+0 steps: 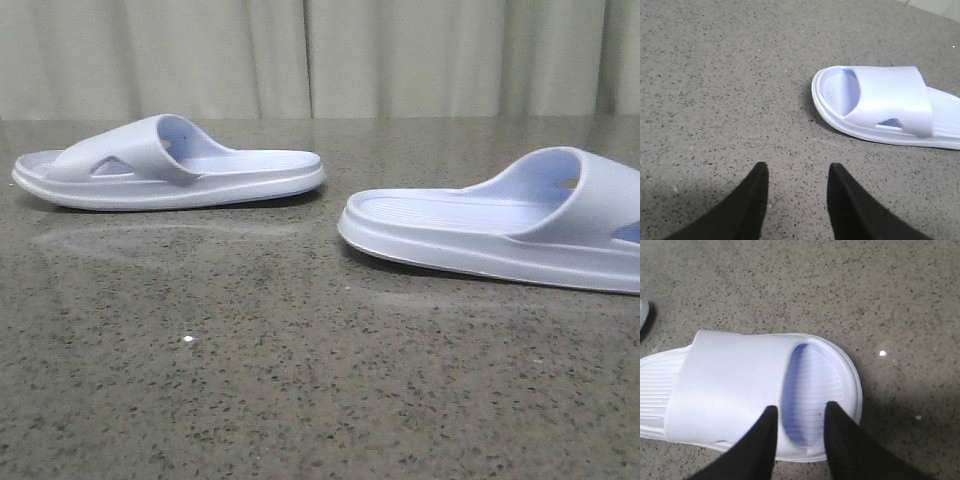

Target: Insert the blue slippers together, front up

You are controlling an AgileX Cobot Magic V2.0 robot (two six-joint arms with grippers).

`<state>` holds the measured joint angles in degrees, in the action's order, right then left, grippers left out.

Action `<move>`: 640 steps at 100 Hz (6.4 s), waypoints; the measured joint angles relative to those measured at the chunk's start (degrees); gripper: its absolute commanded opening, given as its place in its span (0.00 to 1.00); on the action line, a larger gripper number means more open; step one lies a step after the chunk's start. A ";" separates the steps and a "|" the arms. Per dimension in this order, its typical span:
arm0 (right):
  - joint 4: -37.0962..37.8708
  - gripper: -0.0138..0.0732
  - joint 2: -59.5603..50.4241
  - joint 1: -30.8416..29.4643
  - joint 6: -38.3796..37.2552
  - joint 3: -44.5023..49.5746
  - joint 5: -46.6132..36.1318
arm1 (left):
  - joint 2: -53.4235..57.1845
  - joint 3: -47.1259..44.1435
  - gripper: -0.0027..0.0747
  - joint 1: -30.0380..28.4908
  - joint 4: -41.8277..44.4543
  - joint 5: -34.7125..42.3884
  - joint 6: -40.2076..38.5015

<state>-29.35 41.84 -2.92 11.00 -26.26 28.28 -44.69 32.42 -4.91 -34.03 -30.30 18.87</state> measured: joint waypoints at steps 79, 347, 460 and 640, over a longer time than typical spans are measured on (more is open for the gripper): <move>-0.71 0.52 13.86 -4.83 3.71 -4.68 3.11 | -5.25 2.79 0.47 0.00 -2.75 -0.48 3.78; -8.44 0.04 16.45 -5.59 14.02 -18.35 10.10 | -38.46 26.78 0.05 -11.28 -33.68 -26.25 30.21; -56.87 0.04 38.94 -4.33 51.34 -23.60 20.17 | -37.40 26.68 0.05 -7.78 -45.46 -37.58 29.74; -59.36 0.38 53.96 -2.95 58.79 -34.97 37.69 | -37.27 26.58 0.05 -4.46 -43.45 -29.50 30.57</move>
<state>-88.71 95.81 -5.87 69.79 -61.23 65.97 -81.96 59.00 -9.37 -77.47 -59.80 49.45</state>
